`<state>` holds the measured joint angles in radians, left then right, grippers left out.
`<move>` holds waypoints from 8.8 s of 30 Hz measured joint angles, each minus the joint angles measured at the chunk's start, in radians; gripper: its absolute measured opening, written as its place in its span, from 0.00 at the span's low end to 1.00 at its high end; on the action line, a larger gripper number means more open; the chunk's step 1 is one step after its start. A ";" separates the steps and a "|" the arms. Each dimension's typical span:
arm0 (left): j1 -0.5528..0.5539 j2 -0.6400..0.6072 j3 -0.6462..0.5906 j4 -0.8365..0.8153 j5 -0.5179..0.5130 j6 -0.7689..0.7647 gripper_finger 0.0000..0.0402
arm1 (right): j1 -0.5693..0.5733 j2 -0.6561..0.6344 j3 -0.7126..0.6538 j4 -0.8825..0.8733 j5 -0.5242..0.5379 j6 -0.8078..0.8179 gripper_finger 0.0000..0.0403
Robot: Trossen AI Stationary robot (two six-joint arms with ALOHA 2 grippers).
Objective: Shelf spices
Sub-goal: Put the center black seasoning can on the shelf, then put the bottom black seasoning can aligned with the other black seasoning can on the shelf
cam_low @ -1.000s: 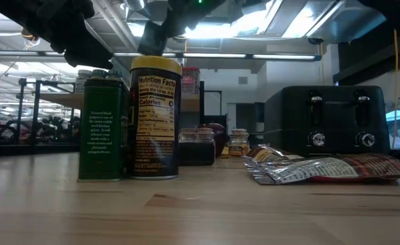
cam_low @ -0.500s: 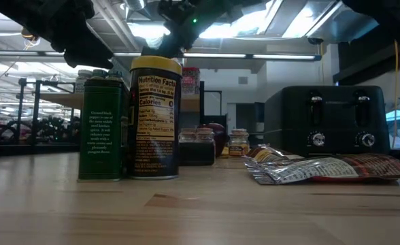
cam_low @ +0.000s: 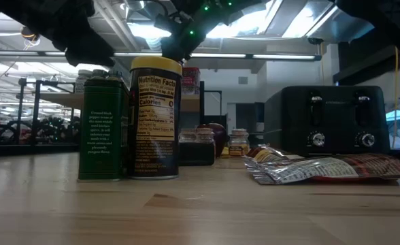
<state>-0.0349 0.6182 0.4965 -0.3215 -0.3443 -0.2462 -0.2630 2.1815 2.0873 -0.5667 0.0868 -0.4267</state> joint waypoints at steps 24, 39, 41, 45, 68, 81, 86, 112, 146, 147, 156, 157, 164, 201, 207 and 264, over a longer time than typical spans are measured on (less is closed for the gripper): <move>0.027 0.005 0.080 0.035 -0.023 0.102 0.56 | 0.084 -0.067 0.255 -0.371 0.054 -0.069 0.60; 0.265 0.378 0.535 -0.237 -0.048 0.441 0.56 | 0.165 -0.255 0.019 -0.750 0.009 0.184 0.60; 0.323 0.411 0.579 -0.247 0.007 0.471 0.56 | 0.156 -0.327 -0.097 -0.687 0.008 0.180 0.60; 0.446 0.465 0.647 -0.245 0.158 0.510 0.58 | 0.121 -0.501 -0.385 -0.471 0.009 0.154 0.60; 0.719 0.719 0.833 -0.523 0.583 0.782 0.69 | -0.052 -1.048 -1.471 0.589 -0.124 0.232 0.60; 0.748 0.800 0.831 -0.503 0.614 0.859 0.69 | -0.052 -1.038 -1.545 0.760 -0.122 0.241 0.60; 0.746 0.800 0.832 -0.500 0.623 0.853 0.62 | -0.052 -1.038 -1.545 0.760 -0.088 0.239 0.60; 0.970 0.803 0.847 -0.308 0.742 0.987 0.31 | -0.052 -1.038 -1.545 0.771 -0.079 0.212 0.60; 0.999 1.044 1.005 -0.326 0.745 1.032 0.43 | -0.052 -1.038 -1.545 0.789 -0.079 0.246 0.60; 0.998 1.044 1.005 -0.326 0.745 1.031 0.44 | -0.052 -1.038 -1.545 0.789 -0.079 0.246 0.60; 0.987 1.044 1.005 -0.320 0.771 1.033 0.47 | -0.052 -1.038 -1.545 0.790 -0.079 0.246 0.60; 0.984 1.044 1.005 -0.318 0.774 1.037 0.47 | -0.052 -1.038 -1.545 0.790 -0.079 0.246 0.60; 0.970 1.044 1.004 -0.310 0.776 1.051 0.47 | -0.052 -1.038 -1.545 0.790 -0.079 0.247 0.60; 0.997 0.960 1.054 -0.468 0.577 0.956 0.56 | -0.052 -1.038 -1.545 0.789 -0.079 0.247 0.60; 1.003 0.961 1.050 -0.476 0.541 0.950 0.56 | -0.052 -1.038 -1.545 0.789 -0.079 0.247 0.60; 0.602 0.842 1.049 -0.559 0.599 0.768 0.56 | -0.051 -1.038 -1.545 0.790 -0.080 0.227 0.60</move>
<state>0.5676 1.4605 1.5455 -0.8809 0.2544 0.5217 -0.3145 1.1436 0.5426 0.2235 0.0071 -0.1995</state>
